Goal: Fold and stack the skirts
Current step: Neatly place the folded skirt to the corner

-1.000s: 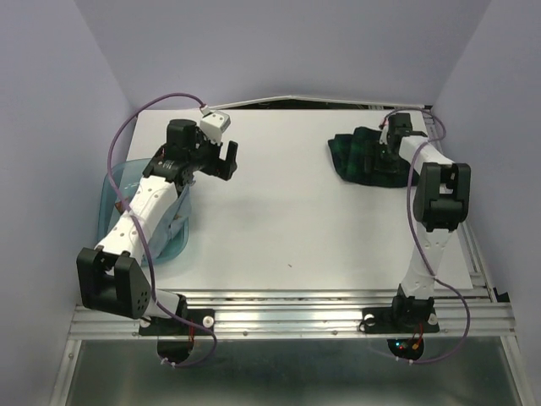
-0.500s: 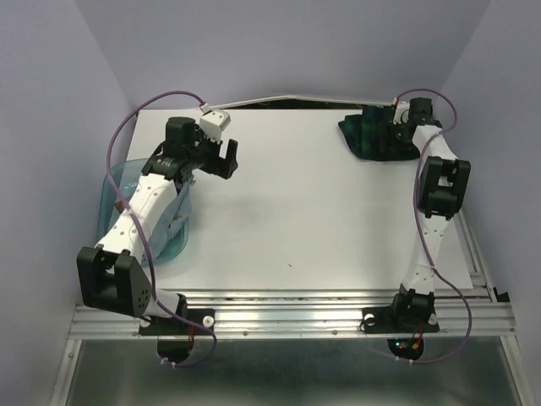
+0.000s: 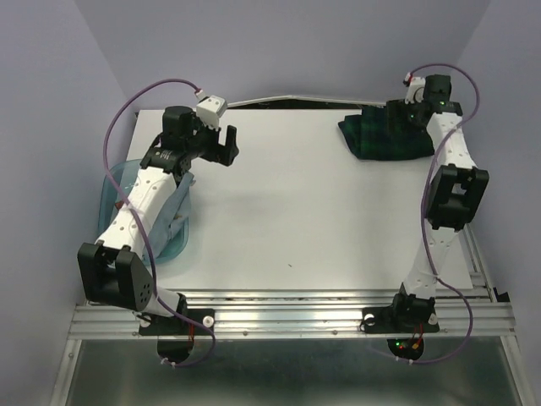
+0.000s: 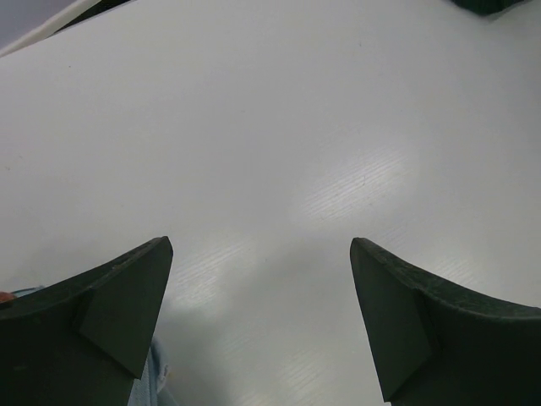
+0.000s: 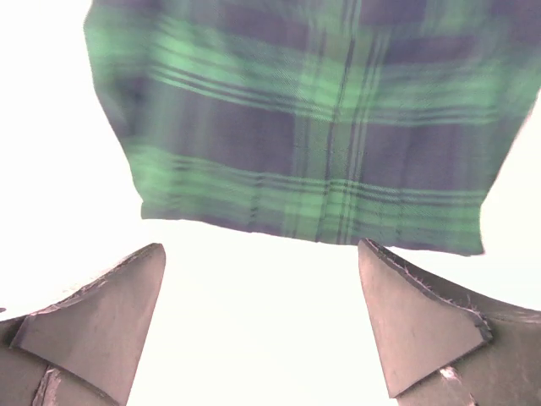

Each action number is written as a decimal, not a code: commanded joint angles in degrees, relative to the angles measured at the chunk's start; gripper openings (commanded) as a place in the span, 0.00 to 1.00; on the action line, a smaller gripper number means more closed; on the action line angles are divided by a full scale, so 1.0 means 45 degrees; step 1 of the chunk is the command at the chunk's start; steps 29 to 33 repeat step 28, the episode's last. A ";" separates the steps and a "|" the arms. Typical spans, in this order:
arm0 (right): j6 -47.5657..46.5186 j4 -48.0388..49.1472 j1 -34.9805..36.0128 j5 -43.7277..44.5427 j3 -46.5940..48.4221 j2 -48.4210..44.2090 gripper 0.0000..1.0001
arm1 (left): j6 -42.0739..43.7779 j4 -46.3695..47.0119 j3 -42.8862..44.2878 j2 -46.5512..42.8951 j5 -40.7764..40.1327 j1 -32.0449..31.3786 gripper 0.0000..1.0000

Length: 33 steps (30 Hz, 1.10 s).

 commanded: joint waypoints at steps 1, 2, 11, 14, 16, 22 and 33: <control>0.0526 -0.1106 0.0020 -0.1533 0.0195 -0.3198 1.00 | -0.0192 0.0648 0.0248 0.0317 -0.0247 0.0090 0.99; 0.0604 -0.1341 0.0020 -0.1729 -0.0253 -0.3608 1.00 | -0.0133 0.0649 0.0112 0.0376 -0.0344 0.0090 0.99; 0.1639 0.0607 0.1014 -0.3977 -0.9814 -0.9289 1.00 | 0.0607 0.1390 -0.2774 -0.0617 -0.0110 0.0071 0.99; 0.1815 0.1290 0.1483 -0.3939 -1.2258 -1.0345 1.00 | 0.0979 0.1566 -0.3751 -0.1048 -0.0169 0.0071 0.99; 0.1932 0.1624 0.1933 -0.3645 -1.3202 -1.0739 1.00 | 0.1194 0.1625 -0.4145 -0.1458 -0.0189 0.0071 0.99; 0.2148 0.2094 0.2499 -0.3216 -1.4689 -1.1326 1.00 | 0.1780 0.1586 -0.5200 -0.2395 -0.0423 0.0051 0.99; 0.2148 0.2016 0.2618 -0.3195 -1.4652 -1.1346 1.00 | 0.1878 0.1626 -0.5631 -0.2963 -0.0287 0.0051 0.99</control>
